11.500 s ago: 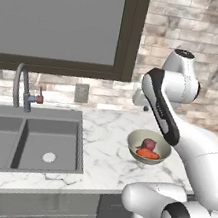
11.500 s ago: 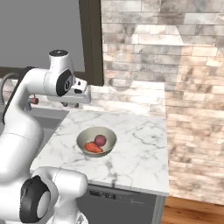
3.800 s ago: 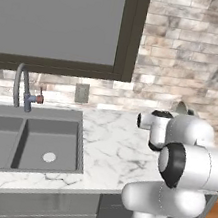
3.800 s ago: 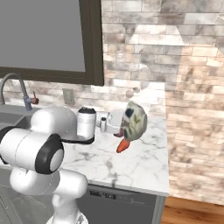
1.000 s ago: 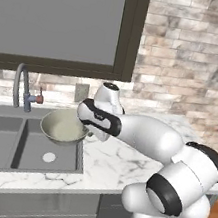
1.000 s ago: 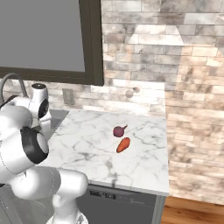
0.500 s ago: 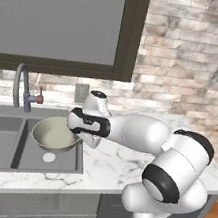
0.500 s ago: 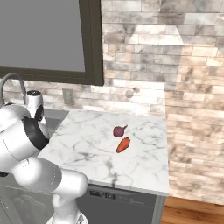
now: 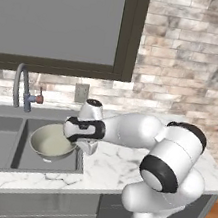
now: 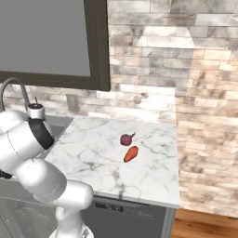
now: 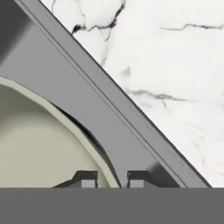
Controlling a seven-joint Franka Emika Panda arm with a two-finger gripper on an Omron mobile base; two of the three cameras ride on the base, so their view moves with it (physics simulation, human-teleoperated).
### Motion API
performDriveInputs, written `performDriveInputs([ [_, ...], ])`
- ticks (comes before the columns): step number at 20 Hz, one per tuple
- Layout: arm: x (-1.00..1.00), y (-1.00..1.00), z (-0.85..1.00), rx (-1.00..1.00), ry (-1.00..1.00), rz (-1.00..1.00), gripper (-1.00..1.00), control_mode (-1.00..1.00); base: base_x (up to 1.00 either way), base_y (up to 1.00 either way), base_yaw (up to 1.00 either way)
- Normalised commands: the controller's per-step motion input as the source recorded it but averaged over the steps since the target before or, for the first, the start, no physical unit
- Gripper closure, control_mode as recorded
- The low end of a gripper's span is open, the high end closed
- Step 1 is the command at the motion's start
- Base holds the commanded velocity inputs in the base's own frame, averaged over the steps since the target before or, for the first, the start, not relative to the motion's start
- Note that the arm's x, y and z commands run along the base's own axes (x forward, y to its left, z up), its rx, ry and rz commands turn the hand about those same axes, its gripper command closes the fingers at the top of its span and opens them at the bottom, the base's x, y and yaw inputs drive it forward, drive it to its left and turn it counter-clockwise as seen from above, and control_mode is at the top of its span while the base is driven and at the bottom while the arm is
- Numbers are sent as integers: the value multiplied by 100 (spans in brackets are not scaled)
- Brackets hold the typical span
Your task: Dump the sweet potato and onion from the bowl so the bowl can be washed. Place the bowl in the sink after clearing the leftovers.
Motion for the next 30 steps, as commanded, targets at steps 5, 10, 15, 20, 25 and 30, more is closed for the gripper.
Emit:
performDriveInputs([
  [5,0,21,-25,-6,1,0,100,-100,0,0,0],
  [10,2,24,-28,0,0,-2,100,-100,0,0,0],
  [15,15,22,-31,0,0,-4,100,-100,0,0,0],
  [20,36,23,-14,0,0,-5,100,-100,0,0,0],
  [25,42,21,-6,0,0,-4,100,-100,0,0,0],
  [30,8,8,-29,-4,0,-3,100,-100,0,0,0],
])
